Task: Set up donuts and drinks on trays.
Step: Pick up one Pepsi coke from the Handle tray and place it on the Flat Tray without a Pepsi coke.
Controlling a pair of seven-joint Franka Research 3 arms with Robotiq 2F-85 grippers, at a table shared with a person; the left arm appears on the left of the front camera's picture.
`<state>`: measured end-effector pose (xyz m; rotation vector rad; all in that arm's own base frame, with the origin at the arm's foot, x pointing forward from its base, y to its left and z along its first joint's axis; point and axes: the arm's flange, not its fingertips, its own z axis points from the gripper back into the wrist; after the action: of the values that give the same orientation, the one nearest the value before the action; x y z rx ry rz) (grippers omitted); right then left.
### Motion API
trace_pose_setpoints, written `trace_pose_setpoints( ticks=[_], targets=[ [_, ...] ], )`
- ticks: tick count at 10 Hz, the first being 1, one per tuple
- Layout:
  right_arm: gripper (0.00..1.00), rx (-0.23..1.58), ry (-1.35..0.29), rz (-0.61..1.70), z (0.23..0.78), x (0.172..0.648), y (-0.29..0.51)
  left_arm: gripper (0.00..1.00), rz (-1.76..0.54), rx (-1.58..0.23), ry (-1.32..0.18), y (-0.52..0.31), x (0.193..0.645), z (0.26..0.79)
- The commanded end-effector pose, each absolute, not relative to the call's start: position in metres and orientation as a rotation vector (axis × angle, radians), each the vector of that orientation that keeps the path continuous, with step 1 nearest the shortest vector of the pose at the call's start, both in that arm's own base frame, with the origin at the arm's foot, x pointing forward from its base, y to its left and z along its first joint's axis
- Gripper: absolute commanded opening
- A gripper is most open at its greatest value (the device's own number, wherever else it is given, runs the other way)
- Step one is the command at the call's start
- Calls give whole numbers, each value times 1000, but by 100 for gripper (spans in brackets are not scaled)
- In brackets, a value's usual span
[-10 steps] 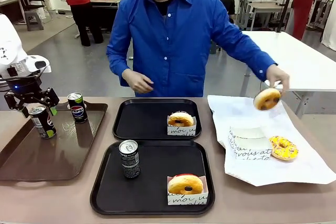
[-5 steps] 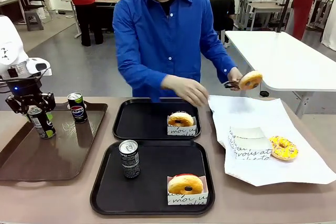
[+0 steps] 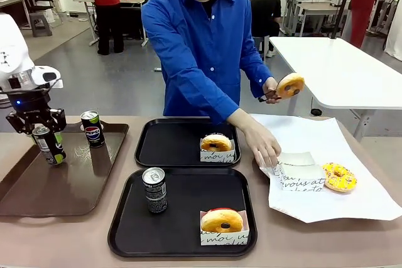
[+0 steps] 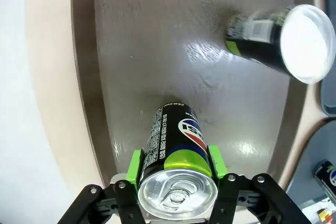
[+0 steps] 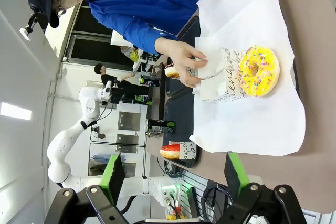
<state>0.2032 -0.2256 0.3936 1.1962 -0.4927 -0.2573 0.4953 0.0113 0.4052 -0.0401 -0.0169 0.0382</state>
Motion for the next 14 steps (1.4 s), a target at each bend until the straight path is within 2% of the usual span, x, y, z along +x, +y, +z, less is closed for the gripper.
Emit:
trace_pose_setpoints(
  ticks=[1, 3, 5, 6, 8, 9, 12, 14],
  targets=[
    [100, 1211, -521, -246, 393, 204, -226, 5, 20, -20, -58, -3, 465, 464],
    [100, 1211, -521, -246, 393, 204, -226, 5, 21, -16, -96, -10, 431, 505],
    [100, 1211, -521, -246, 393, 204, -226, 5, 49, 21, -81, -8, 405, 523],
    [100, 1211, -521, -246, 393, 204, -226, 5, 1, -38, -85, -10, 432, 514],
    [100, 1211, -521, -246, 393, 204, -226, 5, 1, -38, -85, -10, 432, 514],
    [100, 1211, -521, -246, 393, 204, -226, 59, 9, -26, -78, -10, 416, 524],
    [100, 1211, -521, -246, 393, 204, -226, 59, -62, 43, -109, -30, 436, 526],
    [100, 1211, -521, -246, 393, 204, -226, 59, -99, 5, -109, -46, 458, 538]
  ],
)
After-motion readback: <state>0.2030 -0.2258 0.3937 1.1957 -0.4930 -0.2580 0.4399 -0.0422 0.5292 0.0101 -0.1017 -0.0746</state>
